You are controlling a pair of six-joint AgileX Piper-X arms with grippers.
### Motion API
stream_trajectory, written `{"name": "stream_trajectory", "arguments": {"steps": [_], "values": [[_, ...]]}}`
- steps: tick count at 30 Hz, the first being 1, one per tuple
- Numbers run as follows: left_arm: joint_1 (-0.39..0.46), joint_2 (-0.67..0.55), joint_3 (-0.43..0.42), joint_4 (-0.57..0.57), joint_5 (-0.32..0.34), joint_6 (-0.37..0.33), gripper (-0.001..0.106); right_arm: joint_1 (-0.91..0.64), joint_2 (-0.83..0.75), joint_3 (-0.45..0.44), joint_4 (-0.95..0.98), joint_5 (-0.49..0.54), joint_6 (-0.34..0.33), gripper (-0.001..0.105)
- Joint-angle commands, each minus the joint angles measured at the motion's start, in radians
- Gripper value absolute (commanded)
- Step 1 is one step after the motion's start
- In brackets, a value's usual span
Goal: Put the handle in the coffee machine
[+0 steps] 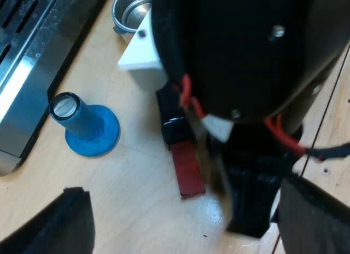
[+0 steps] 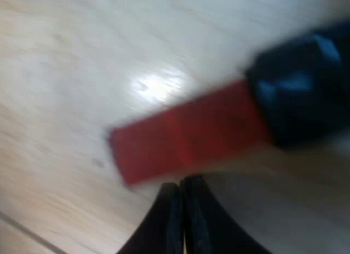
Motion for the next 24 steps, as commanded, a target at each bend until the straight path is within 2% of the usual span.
{"name": "stream_trajectory", "arguments": {"steps": [1, 3, 5, 6, 8, 11, 14, 17, 24], "values": [[-0.003, -0.002, -0.006, -0.004, -0.021, 0.0, 0.071, 0.0, -0.031, 0.007, 0.152, 0.028, -0.029, 0.0], [-0.003, -0.002, -0.006, -0.009, -0.021, 0.0, 0.071, 0.0, -0.052, 0.007, 0.203, 0.028, -0.064, 0.006], [-0.003, -0.002, -0.006, -0.021, -0.021, 0.0, 0.071, 0.0, -0.087, 0.007, 0.277, 0.045, -0.082, 0.024], [-0.003, -0.002, -0.006, -0.024, -0.021, 0.0, 0.071, 0.0, -0.094, 0.007, 0.288, 0.047, -0.085, 0.028], [-0.003, -0.002, -0.006, -0.027, -0.021, 0.0, 0.071, 0.0, -0.132, 0.007, 0.355, 0.068, -0.126, 0.058], [-0.003, -0.002, -0.006, -0.029, -0.021, 0.0, 0.071, 0.0, -0.18, 0.007, 0.438, 0.111, -0.177, 0.083], [-0.003, -0.002, -0.006, -0.029, -0.038, 0.0, 0.071, 0.0, -0.221, 0.007, 0.511, 0.188, -0.192, 0.084], [-0.003, -0.002, -0.006, -0.035, -0.055, 0.0, 0.071, 0.0, -0.288, 0.007, 0.586, 0.26, -0.231, 0.081], [-0.003, -0.002, -0.006, -0.08, -0.055, -0.003, 0.071, -0.024, -0.387, 0.007, 0.616, 0.296, -0.26, 0.081]]}}
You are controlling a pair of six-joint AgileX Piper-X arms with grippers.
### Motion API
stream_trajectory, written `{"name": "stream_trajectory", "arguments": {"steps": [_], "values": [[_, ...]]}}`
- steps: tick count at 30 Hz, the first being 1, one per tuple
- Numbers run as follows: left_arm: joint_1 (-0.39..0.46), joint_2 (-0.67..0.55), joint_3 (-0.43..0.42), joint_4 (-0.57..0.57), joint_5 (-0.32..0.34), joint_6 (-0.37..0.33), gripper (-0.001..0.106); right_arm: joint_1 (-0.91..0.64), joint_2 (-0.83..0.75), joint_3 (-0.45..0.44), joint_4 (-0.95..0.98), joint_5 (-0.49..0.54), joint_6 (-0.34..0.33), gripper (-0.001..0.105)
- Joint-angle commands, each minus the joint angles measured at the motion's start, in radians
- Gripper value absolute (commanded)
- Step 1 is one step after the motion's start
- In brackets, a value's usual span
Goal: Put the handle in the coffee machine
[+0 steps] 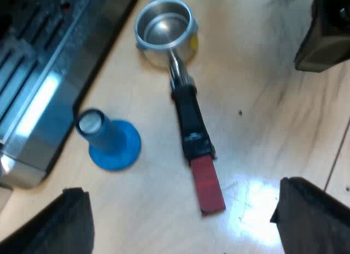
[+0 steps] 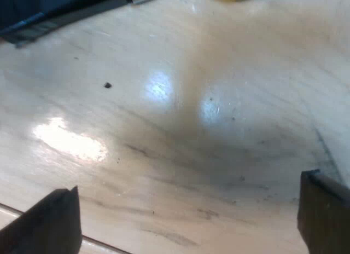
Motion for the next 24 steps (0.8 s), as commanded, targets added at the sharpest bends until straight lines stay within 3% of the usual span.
{"name": "stream_trajectory", "arguments": {"steps": [1, 7, 14, 18, 20, 24], "values": [[-0.003, -0.002, -0.006, -0.037, -0.02, -0.011, 0.071, -0.033, -0.036, 0.004, 0.017, 0.012, -0.025, 0.081], [-0.003, -0.002, -0.006, -0.052, 0.004, -0.032, 0.086, -0.145, -0.054, -0.015, 0.015, -0.041, -0.133, 0.081], [-0.003, -0.002, -0.006, -0.057, 0.021, -0.037, 0.086, -0.282, -0.051, -0.086, 0.009, -0.085, -0.3, 0.081], [-0.003, -0.002, -0.006, -0.071, 0.021, -0.058, 0.086, -0.315, -0.051, -0.094, 0.009, -0.116, -0.348, 0.081], [-0.003, -0.002, -0.006, -0.076, 0.021, -0.065, 0.086, -0.37, -0.051, -0.095, 0.007, -0.151, -0.44, 0.081], [-0.003, -0.002, -0.004, -0.077, 0.028, -0.065, 0.086, -0.415, -0.051, -0.095, -0.004, -0.176, -0.529, 0.081]]}}
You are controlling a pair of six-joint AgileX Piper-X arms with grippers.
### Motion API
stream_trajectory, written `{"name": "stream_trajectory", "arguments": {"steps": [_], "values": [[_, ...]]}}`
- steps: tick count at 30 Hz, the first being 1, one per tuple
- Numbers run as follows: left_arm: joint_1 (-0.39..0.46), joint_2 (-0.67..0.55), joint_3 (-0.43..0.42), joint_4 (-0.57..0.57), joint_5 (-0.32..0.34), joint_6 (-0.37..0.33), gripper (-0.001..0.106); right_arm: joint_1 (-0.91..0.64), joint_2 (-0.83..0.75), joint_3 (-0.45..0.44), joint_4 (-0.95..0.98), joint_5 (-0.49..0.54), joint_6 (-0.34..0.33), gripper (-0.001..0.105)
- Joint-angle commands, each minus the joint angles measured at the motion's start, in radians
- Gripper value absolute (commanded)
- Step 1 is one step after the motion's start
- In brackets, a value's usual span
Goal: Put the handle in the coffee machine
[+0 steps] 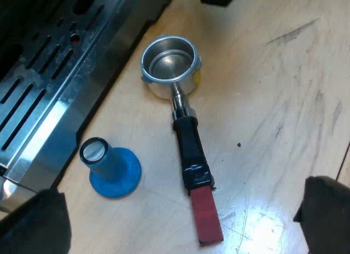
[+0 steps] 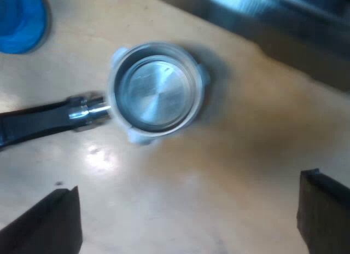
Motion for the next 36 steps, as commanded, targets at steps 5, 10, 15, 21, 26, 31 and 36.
{"name": "stream_trajectory", "arguments": {"steps": [5, 10, 15, 21, 26, 31, 36], "values": [[-0.003, -0.002, -0.004, -0.015, 0.004, -0.016, 0.086, -0.064, 0.023, -0.01, -0.053, -0.087, -0.11, 0.081], [-0.003, -0.002, -0.004, -0.015, 0.004, -0.025, 0.086, -0.068, 0.085, -0.013, -0.102, -0.099, -0.148, 0.081], [-0.003, -0.002, -0.004, -0.013, 0.004, -0.028, 0.086, -0.068, 0.137, -0.012, -0.143, -0.14, -0.154, 0.081], [-0.003, -0.002, -0.004, -0.013, 0.004, -0.028, 0.086, -0.068, 0.188, -0.012, -0.166, -0.165, -0.154, 0.081], [-0.003, -0.002, -0.004, -0.013, 0.004, -0.028, 0.086, -0.037, 0.191, -0.012, -0.165, -0.147, -0.152, 0.081], [-0.003, -0.002, -0.004, -0.013, 0.004, -0.028, 0.086, 0.028, 0.191, -0.002, -0.173, -0.046, -0.137, 0.081], [-0.003, -0.002, -0.002, -0.013, 0.004, -0.028, 0.086, 0.048, 0.188, 0.019, -0.252, 0.006, -0.12, 0.081]]}}
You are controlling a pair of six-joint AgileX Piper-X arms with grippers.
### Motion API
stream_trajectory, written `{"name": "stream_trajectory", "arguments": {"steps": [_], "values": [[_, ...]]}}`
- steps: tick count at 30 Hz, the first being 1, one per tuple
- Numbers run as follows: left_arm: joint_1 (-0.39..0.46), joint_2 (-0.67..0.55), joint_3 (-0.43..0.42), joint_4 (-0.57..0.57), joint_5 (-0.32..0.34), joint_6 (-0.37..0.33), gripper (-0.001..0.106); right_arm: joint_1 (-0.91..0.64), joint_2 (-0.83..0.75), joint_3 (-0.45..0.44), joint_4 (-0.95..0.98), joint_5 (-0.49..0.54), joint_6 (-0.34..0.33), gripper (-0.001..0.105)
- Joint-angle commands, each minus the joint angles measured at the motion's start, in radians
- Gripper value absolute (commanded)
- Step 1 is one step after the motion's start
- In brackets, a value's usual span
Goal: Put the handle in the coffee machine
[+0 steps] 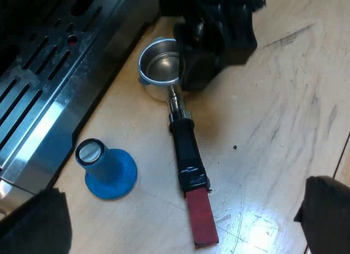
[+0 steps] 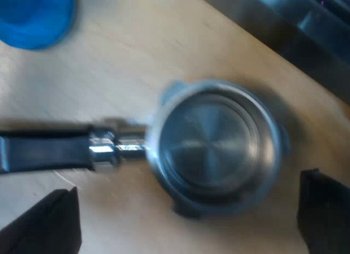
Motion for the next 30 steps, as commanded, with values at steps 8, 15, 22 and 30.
{"name": "stream_trajectory", "arguments": {"steps": [8, 15, 22, 30], "values": [[-0.003, -0.002, -0.002, -0.011, -0.005, -0.016, 0.086, -0.002, -0.007, 0.075, -0.143, 0.047, 0.025, 0.081], [-0.003, -0.002, -0.002, -0.011, -0.005, -0.016, 0.086, -0.002, -0.007, 0.126, -0.218, 0.084, 0.025, 0.081], [-0.003, -0.002, -0.002, -0.011, -0.005, -0.016, 0.086, -0.004, 0.012, 0.146, -0.322, 0.098, 0.025, 0.081], [-0.003, -0.002, -0.002, -0.011, -0.005, -0.016, 0.086, -0.026, 0.043, 0.148, -0.318, 0.05, 0.028, 0.081]]}}
